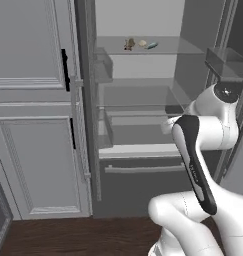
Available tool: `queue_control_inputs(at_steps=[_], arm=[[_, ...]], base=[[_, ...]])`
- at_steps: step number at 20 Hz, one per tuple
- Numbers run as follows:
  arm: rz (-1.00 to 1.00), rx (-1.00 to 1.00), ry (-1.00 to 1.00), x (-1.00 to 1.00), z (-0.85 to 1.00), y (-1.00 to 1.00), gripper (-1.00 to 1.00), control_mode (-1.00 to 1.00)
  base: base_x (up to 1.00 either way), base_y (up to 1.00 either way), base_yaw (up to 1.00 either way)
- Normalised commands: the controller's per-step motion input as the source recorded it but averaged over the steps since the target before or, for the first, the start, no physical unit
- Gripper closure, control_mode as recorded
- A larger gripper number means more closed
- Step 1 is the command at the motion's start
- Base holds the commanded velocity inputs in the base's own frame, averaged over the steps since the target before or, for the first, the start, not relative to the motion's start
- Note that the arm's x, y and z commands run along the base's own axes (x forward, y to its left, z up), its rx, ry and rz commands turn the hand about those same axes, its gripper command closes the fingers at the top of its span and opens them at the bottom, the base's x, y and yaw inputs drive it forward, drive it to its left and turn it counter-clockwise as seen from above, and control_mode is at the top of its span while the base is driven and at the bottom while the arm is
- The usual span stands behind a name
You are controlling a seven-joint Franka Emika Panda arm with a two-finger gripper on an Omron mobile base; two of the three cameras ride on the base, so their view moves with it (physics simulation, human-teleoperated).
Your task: Place one garlic and one fish in each tupperware on the nearby counter, to pack two identical lunches.
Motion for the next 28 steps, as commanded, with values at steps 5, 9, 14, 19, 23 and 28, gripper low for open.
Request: queue_control_inputs(at_steps=[5,9,14,19,23,28], arm=[[0.0,0.0,0.0,0.0,0.0,0.0,1.0,1.0],[0.0,0.0,0.0,0.0,0.0,0.0,1.0,1.0],[0.0,0.0,0.0,0.0,0.0,0.0,1.0,1.0],[0.0,0.0,0.0,0.0,0.0,0.0,1.0,1.0],[0.0,0.0,0.0,0.0,0.0,0.0,1.0,1.0],[0.0,0.0,0.0,0.0,0.0,0.0,1.0,1.0]], base=[[-0.32,-0.09,0.03],[-0.79,-0.31,-0.02],[-0.41,-0.38,-0.25],[-0.1,-0.33,-0.32],[-0.34,-0.45,-0.38],[-0.6,-0.66,-0.57]])
